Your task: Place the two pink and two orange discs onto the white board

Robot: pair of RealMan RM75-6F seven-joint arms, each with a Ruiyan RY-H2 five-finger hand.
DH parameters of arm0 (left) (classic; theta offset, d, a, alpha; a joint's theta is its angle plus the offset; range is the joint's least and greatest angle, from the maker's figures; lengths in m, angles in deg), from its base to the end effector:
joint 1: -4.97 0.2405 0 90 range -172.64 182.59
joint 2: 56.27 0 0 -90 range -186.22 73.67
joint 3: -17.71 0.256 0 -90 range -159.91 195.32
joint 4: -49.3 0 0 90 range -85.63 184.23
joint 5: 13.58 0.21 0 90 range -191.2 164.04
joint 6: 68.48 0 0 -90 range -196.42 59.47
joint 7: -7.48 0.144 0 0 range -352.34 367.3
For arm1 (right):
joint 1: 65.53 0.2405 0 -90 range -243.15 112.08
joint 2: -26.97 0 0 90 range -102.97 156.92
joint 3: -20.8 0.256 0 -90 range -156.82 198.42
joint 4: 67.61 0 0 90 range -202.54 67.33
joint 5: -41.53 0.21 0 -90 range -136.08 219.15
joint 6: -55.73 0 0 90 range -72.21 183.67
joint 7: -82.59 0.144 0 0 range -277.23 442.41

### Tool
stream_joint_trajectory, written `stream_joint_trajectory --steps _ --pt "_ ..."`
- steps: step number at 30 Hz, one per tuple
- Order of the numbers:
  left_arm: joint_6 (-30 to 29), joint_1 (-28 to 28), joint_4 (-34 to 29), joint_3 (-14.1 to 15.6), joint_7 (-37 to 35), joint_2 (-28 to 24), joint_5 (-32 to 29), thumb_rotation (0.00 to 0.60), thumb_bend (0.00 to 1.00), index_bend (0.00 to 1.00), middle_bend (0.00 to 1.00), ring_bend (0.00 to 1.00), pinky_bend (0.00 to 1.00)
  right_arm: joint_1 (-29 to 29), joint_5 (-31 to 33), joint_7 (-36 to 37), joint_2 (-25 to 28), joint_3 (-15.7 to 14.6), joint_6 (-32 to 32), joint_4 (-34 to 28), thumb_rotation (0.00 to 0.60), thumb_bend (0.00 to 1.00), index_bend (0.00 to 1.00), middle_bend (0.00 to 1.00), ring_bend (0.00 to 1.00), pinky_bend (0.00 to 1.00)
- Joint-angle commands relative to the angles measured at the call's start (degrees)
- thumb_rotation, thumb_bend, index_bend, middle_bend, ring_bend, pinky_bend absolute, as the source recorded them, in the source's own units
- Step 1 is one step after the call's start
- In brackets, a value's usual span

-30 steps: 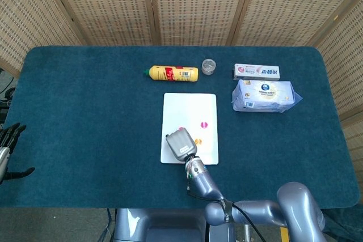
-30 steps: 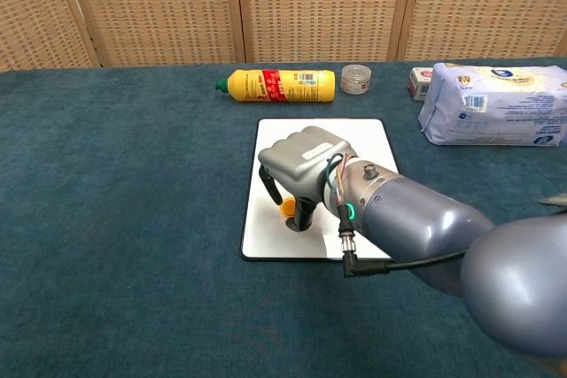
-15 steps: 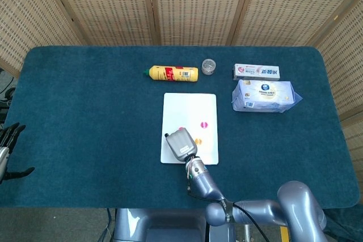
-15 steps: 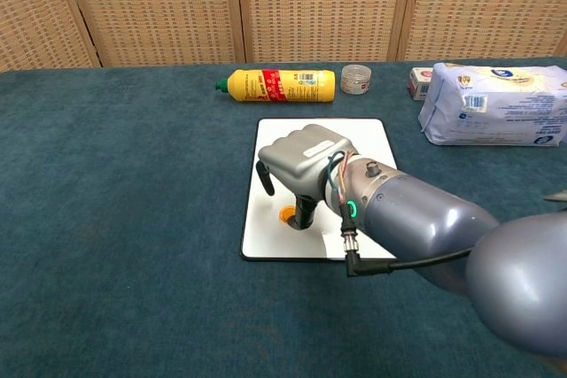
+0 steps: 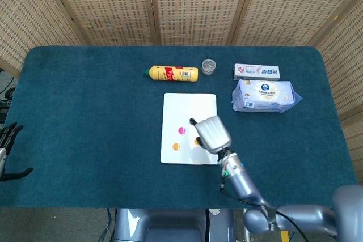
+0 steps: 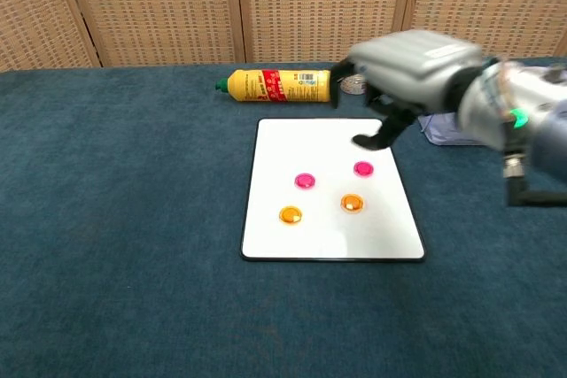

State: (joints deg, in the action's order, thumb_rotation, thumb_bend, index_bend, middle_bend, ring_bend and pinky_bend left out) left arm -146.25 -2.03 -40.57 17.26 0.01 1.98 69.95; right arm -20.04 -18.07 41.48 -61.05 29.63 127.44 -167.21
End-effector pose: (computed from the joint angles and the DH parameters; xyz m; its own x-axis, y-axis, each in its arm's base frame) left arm -0.3377 0.1842 0.1803 0.4026 0.1384 0.9048 0.9117 0.0272 -0.4099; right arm -0.0913 -0.3167 0.0084 0.5390 -0.0374 0.8415 -0.7799 -0.3996 0.4818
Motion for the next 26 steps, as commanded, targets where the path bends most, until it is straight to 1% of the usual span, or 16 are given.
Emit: stream_joint_trajectory --steps 1,3,5,6,7,9,10,11,12,13,14,15,17,20,23,26 --pt "-1.1 0.5 -0.3 0.2 0.8 0.3 0.7 0.600 0.00 0.00 0.00 0.00 0.00 -10.7 -12.5 18.5 13.2 -5.3 7.6 -2.7 0.600 0.35 0.35 0.86 0.90 1.00" --pt "-1.7 0.7 -0.4 0.4 1.4 0.5 1.3 0.600 0.00 0.00 0.00 0.00 0.00 -14.3 -15.5 26.2 15.9 -6.8 10.2 -0.2 0.600 0.35 0.36 0.84 0.86 1.00" --pt "-2.3 0.9 -0.6 0.5 2.1 0.7 1.8 0.600 0.00 0.00 0.00 0.00 0.00 -17.3 -19.0 32.6 17.2 -8.4 12.9 3.4 0.600 0.35 0.37 0.82 0.82 1.00" --pt "-2.4 0.9 -0.7 0.5 2.2 0.7 1.9 0.600 0.00 0.00 0.00 0.00 0.00 -18.1 -19.7 34.1 17.4 -8.7 13.6 4.5 0.600 0.33 0.37 0.78 0.78 0.98" --pt "-2.8 1.1 -0.7 0.6 2.5 0.8 2.3 0.600 0.00 0.00 0.00 0.00 0.00 -19.6 -20.7 36.8 17.7 -9.4 14.8 6.5 0.600 0.32 0.37 0.74 0.73 0.94" --pt "-3.4 1.4 -0.7 0.7 2.9 0.9 2.7 0.600 0.00 0.00 0.00 0.00 0.00 -21.7 -21.4 39.9 18.5 -10.4 15.6 8.4 0.600 0.25 0.36 0.55 0.50 0.74" --pt "-3.9 1.6 -0.7 0.8 2.9 1.0 2.8 0.600 0.00 0.00 0.00 0.00 0.00 -22.7 -21.5 41.1 18.9 -10.8 15.8 9.0 0.600 0.23 0.35 0.47 0.40 0.66" --pt "-4.6 1.9 -0.8 0.7 3.0 1.0 3.0 0.600 0.00 0.00 0.00 0.00 0.00 -23.7 -21.7 42.3 19.4 -11.2 16.2 9.5 0.600 0.20 0.32 0.35 0.27 0.54" --pt "-5.2 2.1 -0.7 0.7 3.3 1.2 3.2 0.600 0.00 0.00 0.00 0.00 0.00 -24.5 -22.2 43.5 19.9 -11.7 16.4 10.0 0.600 0.17 0.28 0.24 0.15 0.44" --pt "-5.9 2.4 -0.6 0.7 3.8 1.4 3.3 0.600 0.00 0.00 0.00 0.00 0.00 -25.3 -22.7 44.5 20.5 -12.0 16.6 10.4 0.600 0.15 0.26 0.17 0.09 0.39" --pt "-6.4 2.6 -0.5 0.6 4.2 1.6 3.3 0.600 0.00 0.00 0.00 0.00 0.00 -25.9 -22.9 45.0 20.7 -12.1 16.9 10.6 0.600 0.11 0.21 0.09 0.03 0.32" --pt "-6.8 2.8 -0.3 0.6 4.6 1.8 3.4 0.600 0.00 0.00 0.00 0.00 0.00 -26.5 -23.2 45.2 20.8 -12.0 17.4 10.8 0.600 0.06 0.17 0.03 0.00 0.27" --pt "-7.9 3.3 -0.1 0.4 5.5 2.2 3.4 0.600 0.00 0.00 0.00 0.00 0.00 -28.0 -23.6 44.7 20.8 -11.8 18.9 11.3 0.600 0.01 0.09 0.00 0.00 0.20" --pt "-8.5 3.6 0.1 0.2 6.2 2.6 3.3 0.600 0.00 0.00 0.00 0.00 0.00 -29.3 -24.0 44.4 20.5 -11.5 20.2 11.4 0.600 0.00 0.02 0.00 0.00 0.13" --pt "-9.2 3.9 0.3 0.0 6.7 2.9 3.2 0.600 0.00 0.00 0.00 0.00 0.00 -30.7 -24.6 44.0 20.4 -11.2 21.4 11.4 0.600 0.00 0.00 0.00 0.00 0.09" --pt "-9.4 4.0 0.4 -0.2 7.3 3.2 3.0 0.600 0.00 0.00 0.00 0.00 0.00 -31.5 -25.3 44.3 20.4 -10.6 22.0 11.2 0.600 0.00 0.00 0.00 0.00 0.08"
